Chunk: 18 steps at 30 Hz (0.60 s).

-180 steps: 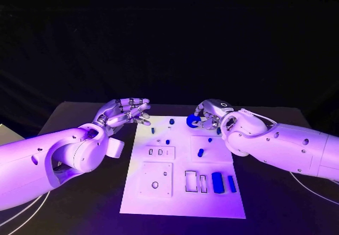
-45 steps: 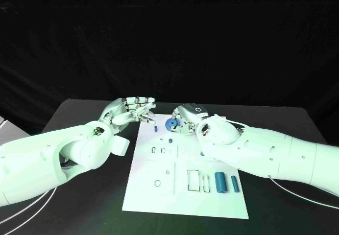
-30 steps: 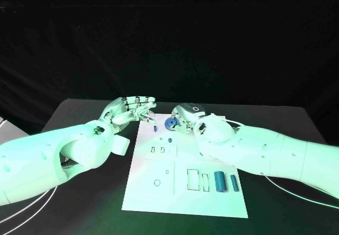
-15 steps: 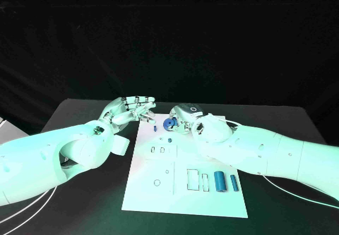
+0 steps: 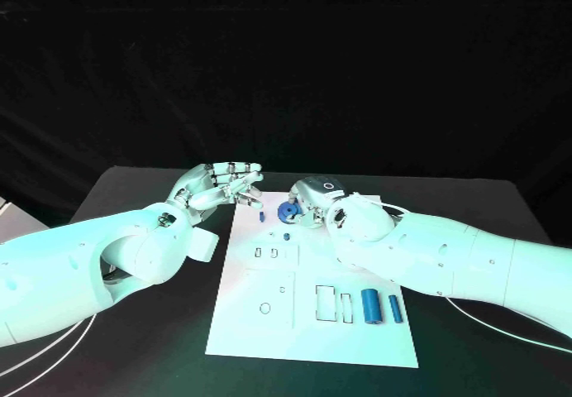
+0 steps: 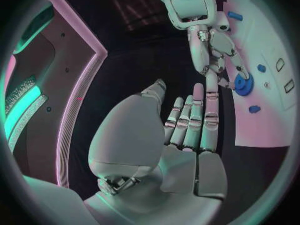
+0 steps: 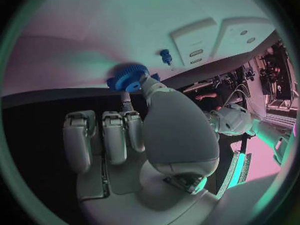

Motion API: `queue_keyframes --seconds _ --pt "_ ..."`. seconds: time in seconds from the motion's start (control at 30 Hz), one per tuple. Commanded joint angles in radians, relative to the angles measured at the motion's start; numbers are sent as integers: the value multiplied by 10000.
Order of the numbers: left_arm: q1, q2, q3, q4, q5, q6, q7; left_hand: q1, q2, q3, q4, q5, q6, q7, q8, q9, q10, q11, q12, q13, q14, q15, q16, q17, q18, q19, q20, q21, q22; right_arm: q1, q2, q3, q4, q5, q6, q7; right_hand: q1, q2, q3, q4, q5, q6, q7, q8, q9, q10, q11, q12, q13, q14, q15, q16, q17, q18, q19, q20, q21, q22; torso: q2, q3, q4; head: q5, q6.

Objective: Assemble the parts on the task board

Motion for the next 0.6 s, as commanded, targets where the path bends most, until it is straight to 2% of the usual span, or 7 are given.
queue_keyframes --seconds 0.03,0.2,0.3,0.37,0.47,0.53,0.6 --pt "9 11 6 11 30 173 65 -23 -32 57 27 -4 -68 452 -18 -11 -51 -4 6 -4 -91 2 31 12 102 -82 -13 68 14 -11 -2 -7 20 -126 113 -34 -48 -75 24 19 40 -6 37 1 -10 428 -31 -32 1971 902 -92 57 1985 -123 900 -57 30 2312 4 4 6 -7 16" --pt "9 9 6 7 30 171 63 -23 -32 57 27 -4 -68 452 -18 -11 -51 -4 6 -4 -91 2 31 12 102 -82 -13 68 14 -11 16 -8 15 -111 -26 -14 -179 -165 -4 64 42 -104 54 -64 -40 369 -19 -106 1909 901 -77 53 1979 -119 893 -51 16 2298 1 5 6 -5 20" --pt "9 5 5 8 30 168 61 -23 -32 57 27 -4 -68 452 -18 -11 -51 -4 6 -4 -91 2 31 12 102 -82 -13 68 14 -11 25 -8 2 -20 -93 41 -384 -297 -94 189 42 -451 96 -294 -132 273 18 -221 1816 904 -16 58 2002 -118 889 -6 7 2292 4 4 1 2 31" --pt "9 5 5 8 30 162 60 -23 -32 57 27 -4 -68 452 -18 -11 -51 -4 6 -4 -91 2 31 12 102 -82 -13 68 14 -11 30 -8 -6 60 -74 102 -737 -383 -308 475 45 -667 152 -459 -195 217 64 -287 1765 915 50 74 2051 -120 893 47 11 2299 5 2 0 -1 36" --pt "9 3 5 8 31 147 74 -25 -33 59 28 -4 -73 452 -20 -13 -52 -4 6 -4 -92 2 32 12 102 -84 -13 69 14 -11 23 -9 2 272 30 189 -1233 -312 -592 550 53 -604 165 -487 -198 254 83 -248 1804 936 88 106 2147 -133 916 95 53 2347 6 1 5 -4 32" --pt "10 -1 5 12 32 139 79 -35 -33 67 32 -3 -84 453 -23 -16 -56 -4 5 -4 -96 2 35 14 102 -90 -12 76 17 -11 18 -10 1 398 124 230 -1805 -118 -782 557 57 -553 181 -511 -202 268 98 -236 1819 954 115 134 2231 -146 938 121 96 2394 11 0 2 -2 31" --pt "10 2 5 10 32 138 81 -35 -33 67 32 -3 -84 453 -23 -16 -56 -4 5 -4 -96 2 35 14 102 -90 -12 76 17 -11 13 -10 -6 486 220 256 -1972 -103 -836 562 58 -539 186 -522 -205 269 103 -236 1822 961 122 146 2266 -149 943 130 105 2404 13 -1 2 -3 33"
